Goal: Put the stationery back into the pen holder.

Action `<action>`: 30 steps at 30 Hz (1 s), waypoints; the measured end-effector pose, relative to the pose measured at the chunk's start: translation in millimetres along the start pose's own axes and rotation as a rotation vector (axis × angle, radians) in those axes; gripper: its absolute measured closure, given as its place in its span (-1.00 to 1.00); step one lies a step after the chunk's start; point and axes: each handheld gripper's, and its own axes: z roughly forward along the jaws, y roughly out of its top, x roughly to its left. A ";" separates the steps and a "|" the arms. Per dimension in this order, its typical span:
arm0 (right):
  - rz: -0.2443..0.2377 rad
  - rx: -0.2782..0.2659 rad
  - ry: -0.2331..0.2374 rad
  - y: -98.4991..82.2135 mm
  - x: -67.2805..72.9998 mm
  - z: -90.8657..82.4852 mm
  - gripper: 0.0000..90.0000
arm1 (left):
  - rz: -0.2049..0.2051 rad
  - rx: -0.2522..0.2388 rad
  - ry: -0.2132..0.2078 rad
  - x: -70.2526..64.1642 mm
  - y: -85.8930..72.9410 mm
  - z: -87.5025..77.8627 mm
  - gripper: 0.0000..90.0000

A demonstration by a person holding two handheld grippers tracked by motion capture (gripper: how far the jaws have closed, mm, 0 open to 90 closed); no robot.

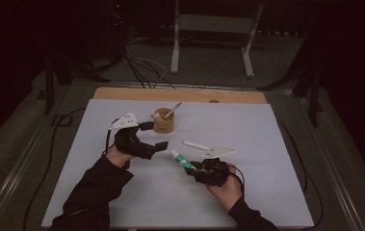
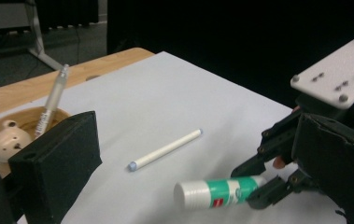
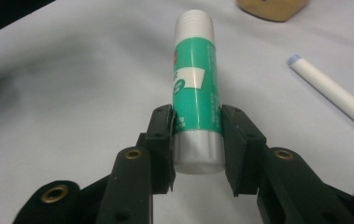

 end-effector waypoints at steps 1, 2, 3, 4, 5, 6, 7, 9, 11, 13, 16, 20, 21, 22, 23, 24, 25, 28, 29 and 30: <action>0.002 -0.005 -0.003 -1.0 -1.2 -2.4 0.47 | -0.001 0.003 -0.002 -0.8 -0.3 1.1 -0.96; 0.008 -0.008 -0.006 -2.1 -1.8 -5.0 0.47 | 0.002 0.005 -0.004 -1.4 -0.5 1.9 -0.96; 0.010 -0.013 -0.009 -3.3 -3.0 -7.6 0.47 | 0.000 0.005 -0.007 -2.1 -0.8 2.9 -0.96; 0.021 -0.020 -0.009 -4.7 -3.9 -10.4 0.47 | 0.001 0.006 -0.010 -2.8 -0.9 3.5 -0.96; 0.022 -0.024 -0.011 -6.1 -5.1 -13.2 0.47 | 0.001 0.007 -0.012 -3.6 -1.1 4.3 -0.96; 0.025 -0.031 -0.017 -7.4 -6.3 -16.3 0.47 | 0.002 0.008 -0.015 -4.3 -1.1 4.9 -0.96; 0.037 -0.038 -0.020 -8.7 -7.7 -19.4 0.47 | 0.002 0.008 -0.017 -5.0 -1.3 5.6 -0.96; 0.041 -0.055 -0.030 -10.9 -11.4 -26.2 0.47 | 0.002 0.012 -0.024 -6.6 -1.4 7.0 -0.96; 0.050 -0.076 -0.037 -12.6 -14.5 -33.0 0.47 | 0.004 0.015 -0.030 -8.2 -1.7 9.1 -0.96; 0.055 -0.091 -0.043 -14.0 -17.3 -38.6 0.47 | 0.004 0.019 -0.036 -9.8 -2.4 11.4 -0.96; 0.061 -0.110 -0.053 -15.7 -19.6 -43.1 0.47 | 0.000 0.028 -0.046 -11.5 -3.8 14.8 -0.96; 0.068 -0.135 -0.058 -16.3 -21.9 -46.0 0.47 | -0.009 0.037 -0.054 -13.8 -5.8 19.0 -0.96; 0.070 -0.143 -0.060 -16.0 -22.4 -46.5 0.46 | -0.009 0.039 -0.057 -13.6 -6.3 19.7 -0.96; 0.071 -0.147 -0.058 -15.6 -22.8 -47.0 0.47 | -0.014 0.038 -0.060 -13.8 -6.8 20.3 -0.96; 0.069 -0.154 -0.056 -15.3 -23.2 -47.5 0.47 | -0.017 0.039 -0.057 -13.8 -7.2 21.0 -0.96; 0.072 -0.159 -0.055 -15.0 -23.1 -48.3 0.47 | -0.021 0.043 -0.053 -13.6 -7.6 21.5 -0.96; 0.077 -0.163 -0.048 -14.6 -23.5 -48.6 0.47 | -0.028 0.046 -0.058 -13.1 -8.1 22.2 -0.96; 0.092 -0.184 -0.026 -13.9 -25.5 -50.0 0.47 | -0.032 0.047 -0.061 -12.2 -9.9 23.3 -0.96; 0.099 -0.194 -0.016 -13.6 -26.5 -50.5 0.47 | -0.037 0.043 -0.063 -11.8 -10.6 23.6 -0.96; 0.102 -0.201 -0.011 -13.2 -27.2 -51.1 0.47 | -0.044 0.041 -0.068 -11.3 -11.3 24.2 -0.96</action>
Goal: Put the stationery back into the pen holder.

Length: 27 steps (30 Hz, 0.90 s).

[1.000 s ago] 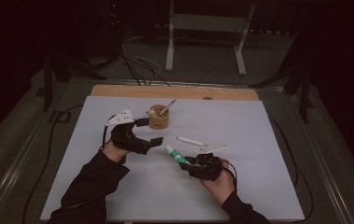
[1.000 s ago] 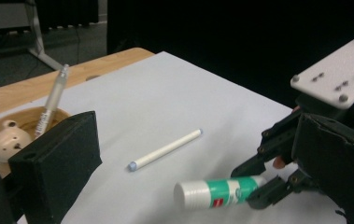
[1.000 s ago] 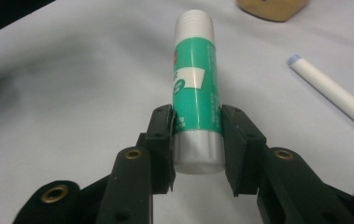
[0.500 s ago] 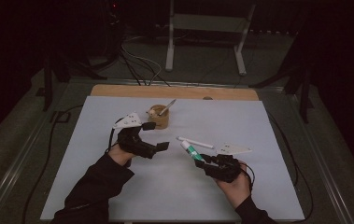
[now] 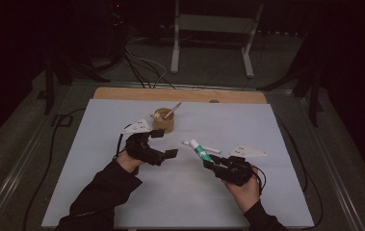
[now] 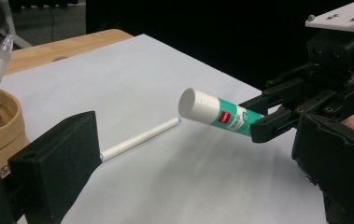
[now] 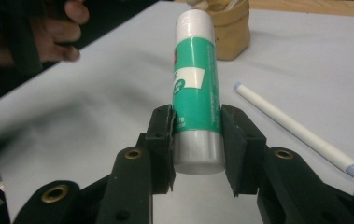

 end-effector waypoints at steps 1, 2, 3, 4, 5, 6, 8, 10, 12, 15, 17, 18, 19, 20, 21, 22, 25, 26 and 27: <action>0.000 0.000 0.000 0.0 0.0 0.0 0.47 | 0.000 0.000 0.000 0.0 0.0 0.0 -0.96; 0.005 -0.011 0.005 0.4 -0.4 -0.5 0.46 | -0.005 -0.003 -0.006 0.3 -0.7 0.6 -0.96; 0.009 -0.020 0.012 0.9 -0.6 -0.9 0.46 | -0.013 -0.007 -0.013 0.4 -1.8 1.8 -0.96; 0.003 -0.026 0.013 1.8 -0.5 -1.0 0.47 | -0.016 -0.004 -0.016 0.4 -2.2 2.4 -0.96; 0.000 -0.032 0.013 2.1 -0.3 -1.0 0.46 | -0.022 -0.006 -0.018 0.2 -2.8 3.6 -0.96; -0.001 -0.039 0.021 2.4 -0.2 -0.9 0.46 | -0.027 -0.005 -0.020 0.1 -3.3 4.6 -0.96; -0.005 -0.044 0.024 2.6 0.3 -0.6 0.46 | -0.036 -0.008 -0.021 -0.1 -3.9 5.7 -0.96; -0.017 -0.053 0.021 4.0 1.9 1.1 0.47 | -0.060 -0.011 -0.033 -0.2 -6.2 9.2 -0.96; -0.024 -0.062 0.017 5.4 2.7 1.4 0.46 | -0.065 -0.012 -0.032 -0.5 -7.4 10.8 -0.96; -0.029 -0.074 0.014 6.7 3.1 1.2 0.47 | -0.082 -0.018 -0.037 -0.2 -8.6 12.1 -0.96; -0.029 -0.099 0.016 8.1 2.2 2.9 0.47 | -0.089 -0.012 -0.036 0.1 -9.3 13.5 -0.96; -0.025 -0.107 0.022 8.5 1.8 3.8 0.46 | -0.093 -0.008 -0.037 0.4 -9.8 14.3 -0.96; -0.020 -0.117 0.031 8.8 1.3 4.7 0.46 | -0.099 -0.003 -0.037 0.9 -10.4 15.3 -0.96; -0.020 -0.117 0.031 8.8 1.3 4.7 0.46 | -0.099 -0.003 -0.037 0.9 -10.4 15.3 -0.96; -0.009 -0.125 0.048 9.1 0.5 5.4 0.46 | -0.110 -0.005 -0.046 1.9 -11.8 16.7 -0.96; 0.004 -0.144 0.067 9.6 -0.5 6.6 0.46 | -0.120 -0.004 -0.055 2.2 -12.3 17.4 -0.96; 0.025 -0.171 0.109 8.7 -1.9 8.3 0.46 | -0.130 -0.009 -0.071 1.7 -13.2 19.1 -0.96; 0.025 -0.171 0.109 8.7 -1.9 8.3 0.46 | -0.130 -0.009 -0.071 1.7 -13.2 19.1 -0.95; 0.035 -0.172 0.125 8.1 -2.6 9.2 0.46 | -0.139 -0.019 -0.083 1.0 -13.7 20.4 -0.95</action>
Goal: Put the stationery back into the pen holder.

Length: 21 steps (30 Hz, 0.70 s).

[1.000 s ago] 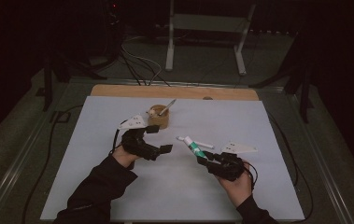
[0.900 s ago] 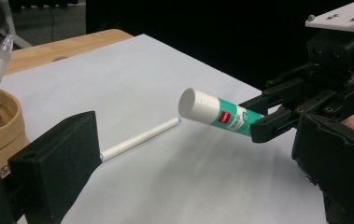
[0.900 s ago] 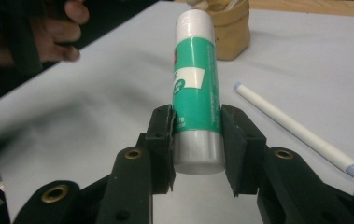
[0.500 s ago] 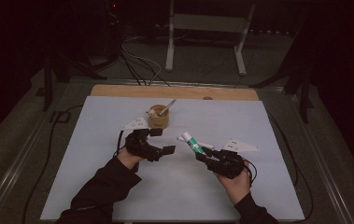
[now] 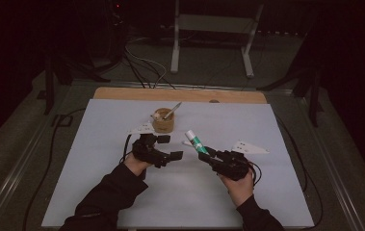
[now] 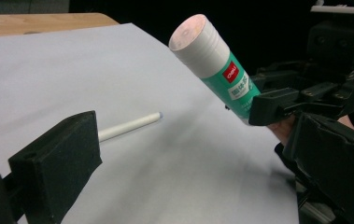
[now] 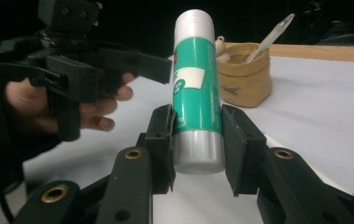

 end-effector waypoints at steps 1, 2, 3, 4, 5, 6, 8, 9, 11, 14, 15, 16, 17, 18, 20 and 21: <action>0.009 -0.009 0.014 -2.0 -0.5 0.8 0.46 | -0.001 -0.007 -0.007 -0.4 -0.3 0.7 -0.95; 0.009 -0.002 0.014 -2.8 -0.1 1.4 0.46 | -0.001 -0.023 -0.011 -0.8 -1.0 1.4 -0.95; 0.007 0.002 0.019 -3.5 0.3 2.0 0.47 | -0.010 -0.031 -0.012 -1.0 -1.5 2.2 -0.95; 0.002 -0.001 0.021 -4.2 1.1 2.2 0.46 | -0.026 -0.036 -0.016 -1.1 -1.9 3.1 -0.95; -0.002 -0.001 0.028 -4.4 1.9 2.6 0.46 | -0.051 -0.052 -0.023 -1.0 -2.5 3.4 -0.95; -0.005 0.000 0.033 -4.6 3.0 3.0 0.46 | -0.081 -0.065 -0.038 -0.3 -2.8 3.6 -0.95; -0.019 0.005 0.032 -5.1 5.7 4.1 0.46 | -0.139 -0.079 -0.054 1.5 -2.6 4.3 -0.95; -0.029 0.007 0.034 -5.4 6.6 4.9 0.46 | -0.167 -0.089 -0.075 2.8 -2.9 4.3 -0.95; -0.036 0.010 0.035 -6.0 8.7 6.2 0.46 | -0.213 -0.092 -0.073 3.9 -2.8 5.4 -0.81; -0.048 0.012 0.036 -6.3 10.3 7.8 0.46 | -0.272 -0.112 -0.080 6.1 -3.6 7.2 -0.65; -0.050 0.012 0.039 -6.3 10.8 8.2 0.46 | -0.283 -0.116 -0.079 6.9 -3.9 8.1 -0.62; -0.054 0.012 0.038 -6.2 11.5 8.2 0.46 | -0.298 -0.118 -0.082 7.8 -4.2 8.8 -0.61; -0.057 0.012 0.040 -6.1 11.9 8.3 0.46 | -0.312 -0.125 -0.080 8.4 -4.6 9.3 -0.52; -0.058 0.012 0.041 -6.1 12.4 8.5 0.46 | -0.327 -0.132 -0.083 9.2 -5.0 9.8 -0.44; -0.063 0.013 0.045 -6.2 12.9 8.8 0.46 | -0.359 -0.144 -0.095 10.9 -5.7 10.9 -0.35; -0.064 0.014 0.045 -6.3 12.8 9.0 0.46 | -0.373 -0.150 -0.097 11.3 -5.8 11.7 -0.29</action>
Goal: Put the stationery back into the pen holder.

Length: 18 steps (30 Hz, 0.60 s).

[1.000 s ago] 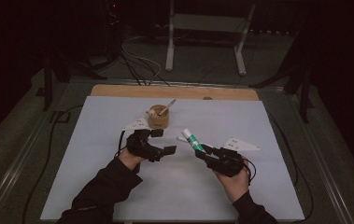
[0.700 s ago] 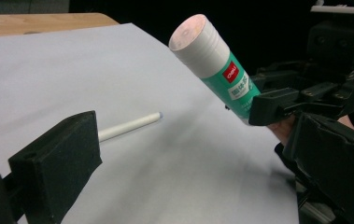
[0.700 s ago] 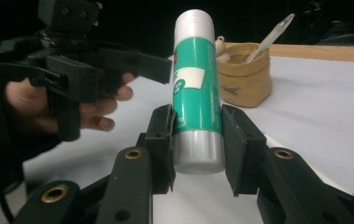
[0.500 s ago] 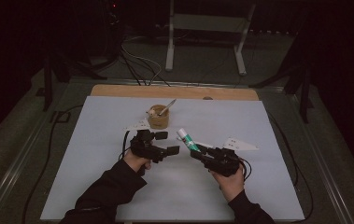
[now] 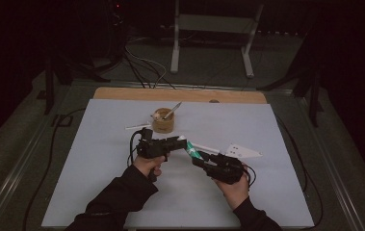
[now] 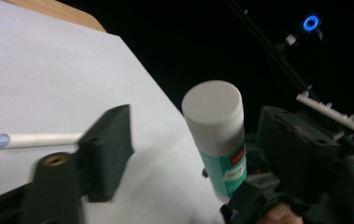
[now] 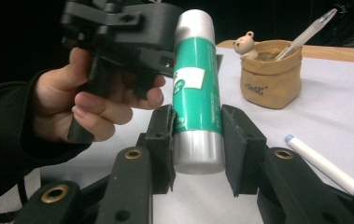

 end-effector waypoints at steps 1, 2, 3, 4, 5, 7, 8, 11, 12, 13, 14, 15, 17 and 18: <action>0.000 0.000 0.000 -0.2 -0.3 0.2 0.46 | -0.012 -0.002 -0.003 0.9 0.1 0.6 -0.26; 0.000 0.000 0.000 -0.2 -0.3 0.2 0.46 | -0.012 -0.002 -0.003 0.9 0.1 0.6 -0.18; 0.003 0.001 0.003 -0.4 -0.5 0.4 0.46 | -0.030 -0.005 -0.014 1.7 -0.1 1.4 -0.18; 0.003 0.001 0.002 -0.5 -0.6 0.5 0.46 | -0.039 -0.007 -0.025 2.2 -0.4 1.9 -0.07; 0.004 0.002 0.006 -0.6 -0.7 0.7 0.46 | -0.048 -0.010 -0.036 2.5 -0.7 2.4 0.00; 0.003 0.005 0.010 -0.8 -0.6 1.1 0.46 | -0.056 -0.020 -0.050 2.3 -1.0 2.9 0.16; 0.005 0.009 0.014 -1.0 -0.5 1.5 0.46 | -0.057 -0.020 -0.056 2.3 -0.8 3.1 0.23; 0.004 0.009 0.016 -1.7 -0.8 1.9 0.46 | -0.066 -0.019 -0.077 1.7 -0.4 2.9 0.39; 0.004 0.007 0.018 -1.7 -0.9 1.7 0.46 | -0.059 -0.019 -0.076 0.9 -0.2 2.9 0.40; -0.004 0.009 0.016 -1.4 -0.6 1.6 0.46 | -0.048 -0.017 -0.074 -0.4 0.3 2.5 0.41; -0.014 0.011 0.016 -1.4 -0.2 1.8 0.46 | -0.035 -0.017 -0.076 -1.8 0.7 2.1 0.41; -0.016 0.011 0.019 -1.5 0.1 1.9 0.46 | -0.018 -0.019 -0.078 -3.8 1.2 1.6 0.42; -0.024 0.009 0.028 -1.9 0.5 3.0 0.45 | 0.011 -0.014 -0.079 -9.1 2.8 1.3 0.45; -0.035 0.019 0.028 -2.5 0.3 4.5 0.44 | 0.031 -0.008 -0.068 -11.3 3.4 1.3 0.47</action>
